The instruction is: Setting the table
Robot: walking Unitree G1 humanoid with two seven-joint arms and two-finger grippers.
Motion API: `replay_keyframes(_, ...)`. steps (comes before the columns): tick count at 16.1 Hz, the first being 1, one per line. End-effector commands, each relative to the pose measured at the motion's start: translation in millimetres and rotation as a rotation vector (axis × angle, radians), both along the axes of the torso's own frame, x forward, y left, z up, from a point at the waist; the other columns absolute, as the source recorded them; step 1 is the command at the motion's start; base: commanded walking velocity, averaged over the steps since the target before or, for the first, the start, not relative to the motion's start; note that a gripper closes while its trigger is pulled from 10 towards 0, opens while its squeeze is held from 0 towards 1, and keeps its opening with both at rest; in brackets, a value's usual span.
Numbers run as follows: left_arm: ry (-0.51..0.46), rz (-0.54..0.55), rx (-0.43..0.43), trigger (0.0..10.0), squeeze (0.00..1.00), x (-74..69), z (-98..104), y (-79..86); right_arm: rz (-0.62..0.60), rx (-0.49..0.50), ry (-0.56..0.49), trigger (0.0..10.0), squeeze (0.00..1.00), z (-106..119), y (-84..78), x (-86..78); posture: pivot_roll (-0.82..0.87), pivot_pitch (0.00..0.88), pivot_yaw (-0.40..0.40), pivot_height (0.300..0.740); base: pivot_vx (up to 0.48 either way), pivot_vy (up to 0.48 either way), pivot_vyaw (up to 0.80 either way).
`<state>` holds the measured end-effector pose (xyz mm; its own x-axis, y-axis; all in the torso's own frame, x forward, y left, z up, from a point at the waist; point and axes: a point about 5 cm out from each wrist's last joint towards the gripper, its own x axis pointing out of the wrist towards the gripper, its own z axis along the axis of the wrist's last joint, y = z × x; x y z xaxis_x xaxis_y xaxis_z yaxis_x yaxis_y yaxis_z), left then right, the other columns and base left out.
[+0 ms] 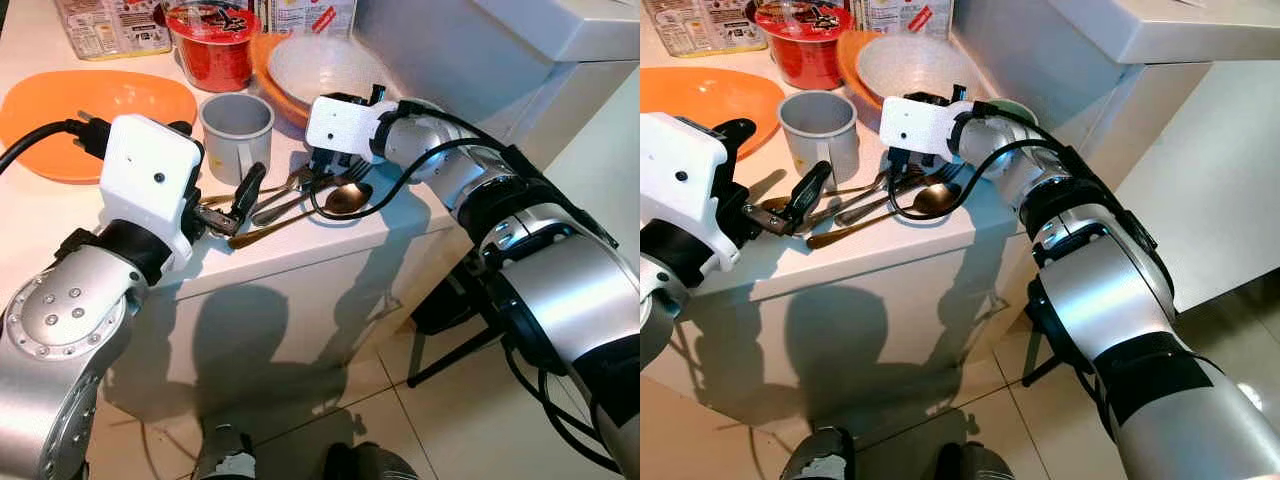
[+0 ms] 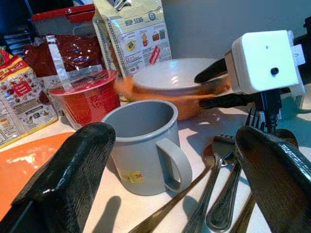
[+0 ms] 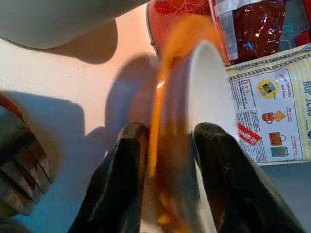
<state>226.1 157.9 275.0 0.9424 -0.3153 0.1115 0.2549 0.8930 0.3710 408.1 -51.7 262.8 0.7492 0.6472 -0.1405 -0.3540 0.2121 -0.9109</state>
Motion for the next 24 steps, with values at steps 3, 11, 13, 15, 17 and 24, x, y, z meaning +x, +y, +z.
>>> replay_keyframes(3, -0.013, -0.005, 0.007, 10.0, 0.0, 0.8, 2, -1.7, -0.01, 0.042, -0.049, 10.0, 0.7, 23, -3.8, 2.2, 0.22, 0.077, -0.13, 0.74, 0.0, 0.0, 0.0)
replay_keyframes(11, -0.027, -0.02, 0.001, 10.0, 0.0, 4.1, 4, -3.9, 0.058, 0.048, 0.092, 10.0, 0.0, 31, -13.3, 0.4, 0.21, 0.041, -0.126, 0.74, 0.0, 0.0, 0.0)
replay_keyframes(13, -0.025, -0.026, 0.0, 10.0, 0.0, 4.8, 3, -4.9, 0.076, 0.021, 0.13, 10.0, 0.0, 25, -17.9, -0.6, 0.2, 0.033, -0.124, 0.74, 0.0, 0.0, 0.0)
replay_keyframes(15, -0.028, -0.032, -0.003, 10.0, 0.0, 6.6, 3, -5.8, 0.082, 0.029, 0.148, 10.0, 0.0, 17, -24.0, -1.2, 0.2, 0.024, -0.121, 0.74, 0.0, 0.0, 0.0)
replay_keyframes(17, -0.034, -0.028, -0.01, 10.0, 0.0, 9.3, 3, -6.1, 0.1, 0.111, 0.146, 10.0, 0.0, 21, -28.8, -2.2, 0.2, 0.009, -0.117, 0.74, 0.0, 0.0, 0.0)
replay_keyframes(24, -0.043, 0.205, -0.153, 10.0, 0.0, 35.3, -4, 1.7, 0.296, 0.741, 0.122, 10.0, 0.0, 70, -55.1, -36.5, 0.15, 0.0, -0.09, 0.74, 0.0, 0.0, 0.0)
